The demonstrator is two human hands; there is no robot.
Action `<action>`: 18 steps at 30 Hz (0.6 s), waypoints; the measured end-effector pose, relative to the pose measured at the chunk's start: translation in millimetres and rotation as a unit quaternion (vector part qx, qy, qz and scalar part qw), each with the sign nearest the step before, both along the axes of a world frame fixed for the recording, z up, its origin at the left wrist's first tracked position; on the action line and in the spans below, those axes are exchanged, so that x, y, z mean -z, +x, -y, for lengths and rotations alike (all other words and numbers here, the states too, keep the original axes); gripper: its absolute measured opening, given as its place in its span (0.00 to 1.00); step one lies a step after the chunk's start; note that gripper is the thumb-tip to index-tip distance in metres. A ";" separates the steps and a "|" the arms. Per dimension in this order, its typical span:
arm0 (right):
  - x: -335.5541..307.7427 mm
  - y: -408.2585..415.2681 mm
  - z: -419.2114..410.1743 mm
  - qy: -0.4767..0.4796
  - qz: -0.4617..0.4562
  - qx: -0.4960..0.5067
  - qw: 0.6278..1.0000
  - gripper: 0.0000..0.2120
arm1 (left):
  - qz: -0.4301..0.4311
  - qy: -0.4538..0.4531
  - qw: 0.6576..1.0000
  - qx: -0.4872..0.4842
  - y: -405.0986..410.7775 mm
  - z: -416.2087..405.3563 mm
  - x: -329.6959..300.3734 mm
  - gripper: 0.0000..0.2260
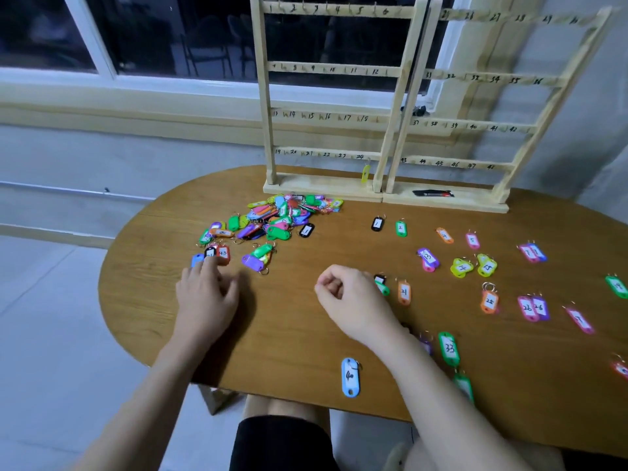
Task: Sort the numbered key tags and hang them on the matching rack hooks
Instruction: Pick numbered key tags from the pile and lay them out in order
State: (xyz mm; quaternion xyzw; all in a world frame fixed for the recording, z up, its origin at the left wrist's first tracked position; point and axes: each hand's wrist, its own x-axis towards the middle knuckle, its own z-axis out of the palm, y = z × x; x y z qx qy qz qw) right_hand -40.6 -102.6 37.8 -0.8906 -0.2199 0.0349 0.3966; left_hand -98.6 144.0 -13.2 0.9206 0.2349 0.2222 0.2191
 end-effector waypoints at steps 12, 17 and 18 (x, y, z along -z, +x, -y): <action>27.2 68.6 -109.2 -0.158 0.109 -0.097 0.977 0.20 | -0.012 0.050 0.992 0.119 30.2 -21.4 -3.2 0.06; 34.6 74.0 -109.6 -0.125 0.131 -0.087 0.980 0.16 | 0.028 -0.004 0.995 0.094 36.0 -28.8 -1.6 0.09; 35.9 74.1 -109.1 -0.113 0.131 -0.081 0.982 0.16 | 0.034 -0.015 0.995 0.091 35.4 -28.8 -2.7 0.09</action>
